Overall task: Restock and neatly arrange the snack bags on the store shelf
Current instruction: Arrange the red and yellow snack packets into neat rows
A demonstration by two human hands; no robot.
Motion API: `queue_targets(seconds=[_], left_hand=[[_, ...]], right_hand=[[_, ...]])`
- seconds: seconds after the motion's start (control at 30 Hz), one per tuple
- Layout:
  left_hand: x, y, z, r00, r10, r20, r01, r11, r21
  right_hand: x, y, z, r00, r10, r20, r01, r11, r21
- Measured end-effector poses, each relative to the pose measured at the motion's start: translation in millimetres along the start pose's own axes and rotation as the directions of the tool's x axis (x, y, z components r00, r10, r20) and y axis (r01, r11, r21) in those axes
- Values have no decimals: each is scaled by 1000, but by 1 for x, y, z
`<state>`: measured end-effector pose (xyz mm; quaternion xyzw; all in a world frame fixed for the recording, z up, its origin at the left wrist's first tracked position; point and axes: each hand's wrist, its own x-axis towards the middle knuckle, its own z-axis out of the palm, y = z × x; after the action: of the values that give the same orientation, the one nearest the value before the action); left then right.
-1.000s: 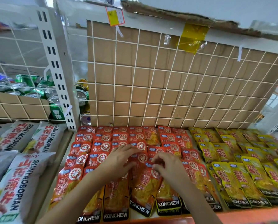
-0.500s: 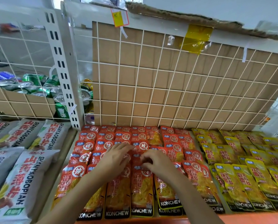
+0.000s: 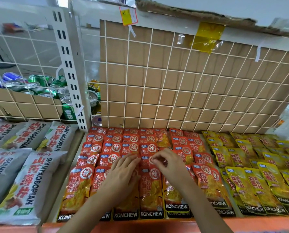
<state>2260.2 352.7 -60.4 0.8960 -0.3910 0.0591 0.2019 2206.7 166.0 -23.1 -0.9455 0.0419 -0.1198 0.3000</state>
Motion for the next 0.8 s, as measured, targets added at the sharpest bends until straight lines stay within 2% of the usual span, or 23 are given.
queue_targets(seconds=[0.13,0.23,0.33,0.67,0.8], left_hand=[[-8,8,2,999,7,37,-11,993,121],[-14,12,6,994,-29,108,5,977,213],[-19,16,7,982,-79,171,40,974,223],[-19,18,12,978,-94,184,54,976,213],[-18,19,11,977,-99,192,59,977,205]], right_hand=[[-2,7,-5,999,47,-25,-49,993,-108],[3,6,-5,996,83,17,-77,975,-207],[9,3,-1,988,133,72,-111,960,-258],[20,7,7,975,219,-22,-220,966,-135],[21,8,9,974,223,-37,-226,962,-152]])
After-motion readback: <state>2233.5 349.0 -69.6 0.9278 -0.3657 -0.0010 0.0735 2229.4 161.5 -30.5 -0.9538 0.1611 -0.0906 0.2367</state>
